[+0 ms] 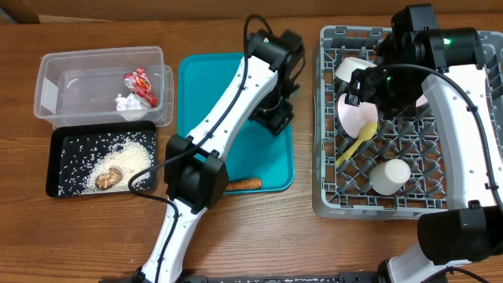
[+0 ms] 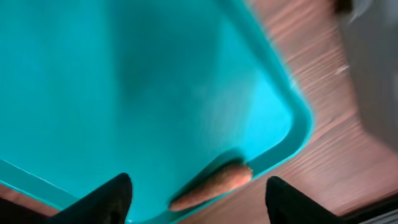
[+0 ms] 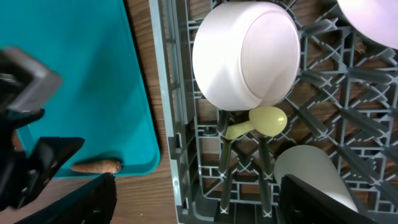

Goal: Sort waste into correct bins and load items into the dishwasher
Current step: 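Grasp the carrot with the left gripper and lift it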

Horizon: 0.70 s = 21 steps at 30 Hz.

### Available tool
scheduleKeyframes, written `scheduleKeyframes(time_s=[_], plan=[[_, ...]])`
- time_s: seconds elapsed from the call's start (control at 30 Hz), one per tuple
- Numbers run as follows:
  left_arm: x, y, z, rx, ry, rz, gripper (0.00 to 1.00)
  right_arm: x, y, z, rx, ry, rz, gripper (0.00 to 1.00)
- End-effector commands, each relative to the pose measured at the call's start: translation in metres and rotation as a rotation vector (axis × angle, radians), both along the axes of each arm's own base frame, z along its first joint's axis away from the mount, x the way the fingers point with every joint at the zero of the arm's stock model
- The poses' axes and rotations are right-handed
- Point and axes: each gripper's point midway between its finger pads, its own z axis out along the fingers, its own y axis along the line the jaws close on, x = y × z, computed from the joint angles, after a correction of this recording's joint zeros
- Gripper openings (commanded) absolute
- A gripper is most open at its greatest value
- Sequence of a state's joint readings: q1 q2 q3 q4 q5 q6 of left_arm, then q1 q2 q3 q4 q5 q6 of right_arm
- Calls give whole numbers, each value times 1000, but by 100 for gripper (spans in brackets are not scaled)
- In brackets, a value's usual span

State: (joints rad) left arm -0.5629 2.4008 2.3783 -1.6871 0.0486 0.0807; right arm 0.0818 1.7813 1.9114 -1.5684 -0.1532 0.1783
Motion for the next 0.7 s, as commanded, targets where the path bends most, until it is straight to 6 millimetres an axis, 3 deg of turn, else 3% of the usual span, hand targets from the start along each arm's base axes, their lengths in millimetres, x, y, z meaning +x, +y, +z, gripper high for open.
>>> scheduleKeyframes(time_s=[0.0, 0.13, 0.27, 0.4, 0.67], plan=[[-11, 24, -25, 72, 94, -6, 68, 1, 1, 16, 5, -52, 21, 87], [-30, 37, -43, 133, 178, 19, 63, 1, 1, 16, 6, -55, 21, 93], [-45, 34, -45, 152, 204, -9, 61, 1, 1, 16, 6, -53, 21, 98], [-57, 31, -31, 151, 189, -36, 65, -2, 1, 15, 5, -43, 21, 100], [-80, 40, 19, 26, 121, -59, 70, -4, 1, 14, 4, -33, 21, 100]])
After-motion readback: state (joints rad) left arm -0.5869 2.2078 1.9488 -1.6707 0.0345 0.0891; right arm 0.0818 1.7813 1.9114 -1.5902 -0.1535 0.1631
